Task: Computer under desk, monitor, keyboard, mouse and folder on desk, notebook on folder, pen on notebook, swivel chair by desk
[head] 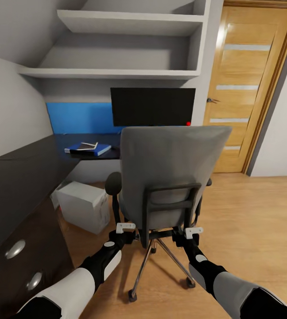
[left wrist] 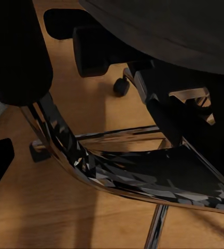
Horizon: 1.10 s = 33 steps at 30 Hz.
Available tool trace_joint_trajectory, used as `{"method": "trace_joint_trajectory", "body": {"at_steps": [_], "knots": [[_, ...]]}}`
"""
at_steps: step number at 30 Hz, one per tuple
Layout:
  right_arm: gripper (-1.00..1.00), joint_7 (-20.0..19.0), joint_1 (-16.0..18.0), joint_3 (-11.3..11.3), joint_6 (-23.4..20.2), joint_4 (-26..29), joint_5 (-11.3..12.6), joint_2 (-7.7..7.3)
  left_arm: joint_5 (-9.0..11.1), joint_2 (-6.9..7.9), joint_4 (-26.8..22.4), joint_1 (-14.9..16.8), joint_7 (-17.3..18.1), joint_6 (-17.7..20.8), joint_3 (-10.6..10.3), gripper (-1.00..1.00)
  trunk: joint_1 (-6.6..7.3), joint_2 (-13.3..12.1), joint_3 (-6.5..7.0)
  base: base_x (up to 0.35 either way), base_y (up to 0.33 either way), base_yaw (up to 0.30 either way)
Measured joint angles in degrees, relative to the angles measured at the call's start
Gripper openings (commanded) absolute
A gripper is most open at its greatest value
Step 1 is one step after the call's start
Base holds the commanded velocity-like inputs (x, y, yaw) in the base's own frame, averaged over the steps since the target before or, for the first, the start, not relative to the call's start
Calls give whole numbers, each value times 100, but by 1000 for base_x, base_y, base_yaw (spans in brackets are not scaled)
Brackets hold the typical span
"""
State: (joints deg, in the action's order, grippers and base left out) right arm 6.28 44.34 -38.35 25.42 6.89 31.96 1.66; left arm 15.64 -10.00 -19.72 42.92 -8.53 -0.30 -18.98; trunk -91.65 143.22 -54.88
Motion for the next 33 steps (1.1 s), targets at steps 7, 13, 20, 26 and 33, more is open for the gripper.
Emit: {"method": "trace_joint_trajectory", "body": {"at_steps": [7, 13, 20, 26, 33], "knots": [[100, 0, 0, -1, -1, -1, 4, 0, 1, 0, -1, 0, -6, -2, -6, 100, 0, 0, 0, 320, 0, 0], [100, 0, -1, -9, -2, -2, 3, 0, 1, 0, -2, 0, -14, -2, -2, 100, 0, 0, 0, 318, 0, 0], [100, 0, -1, -24, -4, -2, -5, 0, -5, 0, -1, 0, -10, -8, 7, 100, -2, 0, 0, 244, 0, 0], [100, 0, 1, -36, -5, -2, -13, 1, -18, 0, -4, 1, 15, -10, 28, 100, -4, -1, 1, -12, 0, 0], [100, 0, 1, -36, -5, -2, -13, 1, -25, 0, -5, 1, 16, -3, 22, 100, -7, -1, 0, -269, 0, 0]]}}
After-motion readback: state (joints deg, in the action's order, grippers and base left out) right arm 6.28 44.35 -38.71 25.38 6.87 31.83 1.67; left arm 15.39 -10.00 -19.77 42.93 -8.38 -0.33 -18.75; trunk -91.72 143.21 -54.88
